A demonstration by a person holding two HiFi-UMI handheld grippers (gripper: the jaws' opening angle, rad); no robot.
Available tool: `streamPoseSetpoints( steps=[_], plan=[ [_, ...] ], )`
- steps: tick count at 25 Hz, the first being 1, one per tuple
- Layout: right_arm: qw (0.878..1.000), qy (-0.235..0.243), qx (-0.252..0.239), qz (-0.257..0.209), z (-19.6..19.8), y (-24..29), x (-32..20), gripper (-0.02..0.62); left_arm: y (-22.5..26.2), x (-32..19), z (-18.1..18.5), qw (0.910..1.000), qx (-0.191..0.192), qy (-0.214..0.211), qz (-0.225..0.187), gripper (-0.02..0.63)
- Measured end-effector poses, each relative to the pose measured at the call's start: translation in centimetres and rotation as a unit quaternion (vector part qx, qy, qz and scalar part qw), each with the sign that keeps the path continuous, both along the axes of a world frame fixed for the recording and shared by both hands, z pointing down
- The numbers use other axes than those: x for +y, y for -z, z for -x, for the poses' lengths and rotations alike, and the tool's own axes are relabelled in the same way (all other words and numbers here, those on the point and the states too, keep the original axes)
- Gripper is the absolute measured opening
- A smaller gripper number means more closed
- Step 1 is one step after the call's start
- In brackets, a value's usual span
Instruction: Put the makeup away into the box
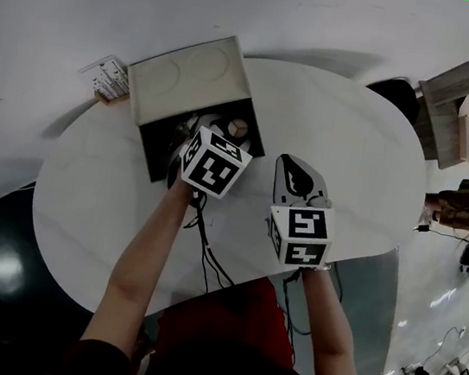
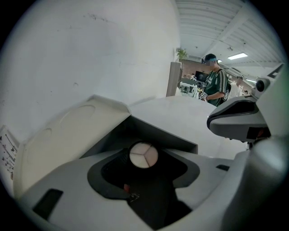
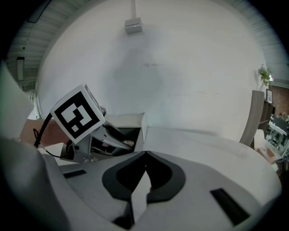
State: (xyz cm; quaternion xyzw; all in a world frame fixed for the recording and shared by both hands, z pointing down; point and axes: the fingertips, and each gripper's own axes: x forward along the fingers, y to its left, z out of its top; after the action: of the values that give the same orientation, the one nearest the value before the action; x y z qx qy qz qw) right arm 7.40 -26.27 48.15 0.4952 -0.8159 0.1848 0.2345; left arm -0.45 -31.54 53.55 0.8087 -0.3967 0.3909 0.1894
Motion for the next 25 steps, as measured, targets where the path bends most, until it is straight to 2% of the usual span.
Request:
streamPoseSetpoints(
  steps=[25],
  plan=[
    [1.0,-0.001,0.0,0.01,-0.04,-0.56,-0.41,0.014,-0.63,-0.05,0.08,0.9995,0.001,0.013,0.027,0.238]
  ],
)
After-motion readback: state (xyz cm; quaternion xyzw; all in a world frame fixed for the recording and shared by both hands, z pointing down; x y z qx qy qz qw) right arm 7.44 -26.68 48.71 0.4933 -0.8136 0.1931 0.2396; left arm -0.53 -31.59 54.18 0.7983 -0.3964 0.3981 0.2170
